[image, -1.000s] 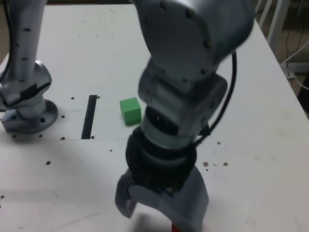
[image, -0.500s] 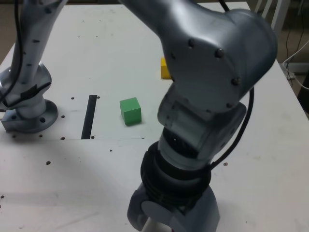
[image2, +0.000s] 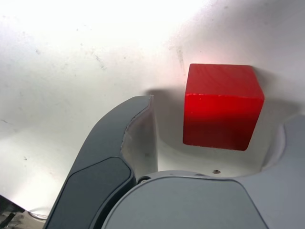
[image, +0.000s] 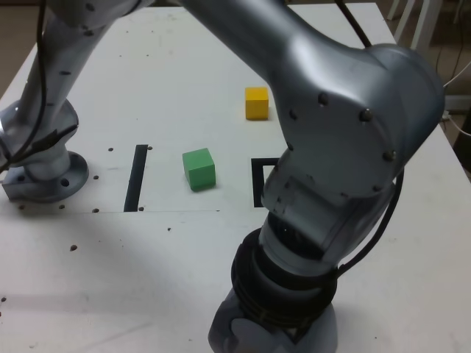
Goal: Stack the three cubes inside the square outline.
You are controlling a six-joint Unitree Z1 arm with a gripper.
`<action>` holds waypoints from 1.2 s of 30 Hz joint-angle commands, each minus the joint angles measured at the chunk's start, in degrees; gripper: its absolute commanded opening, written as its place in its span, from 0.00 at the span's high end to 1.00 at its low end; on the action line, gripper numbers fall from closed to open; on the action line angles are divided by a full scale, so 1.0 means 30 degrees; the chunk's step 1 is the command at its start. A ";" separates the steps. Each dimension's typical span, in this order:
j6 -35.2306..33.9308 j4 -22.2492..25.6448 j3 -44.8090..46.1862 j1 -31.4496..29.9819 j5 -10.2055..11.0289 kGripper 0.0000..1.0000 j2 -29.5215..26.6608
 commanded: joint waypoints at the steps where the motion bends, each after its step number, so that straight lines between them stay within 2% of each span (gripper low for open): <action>1: 0.0009 0.0261 -0.0229 0.0049 0.0351 0.39 0.0121; 5: -0.0020 0.0536 -0.0412 0.0049 0.1014 0.61 0.0071; 8: -0.0020 0.0592 -0.0456 0.0049 0.1288 0.70 0.0020; 26: -0.0029 0.0879 -0.0261 0.0049 0.1209 0.71 -0.0043; 36: 0.0055 0.1374 -0.0261 0.0749 0.1464 0.71 -0.0749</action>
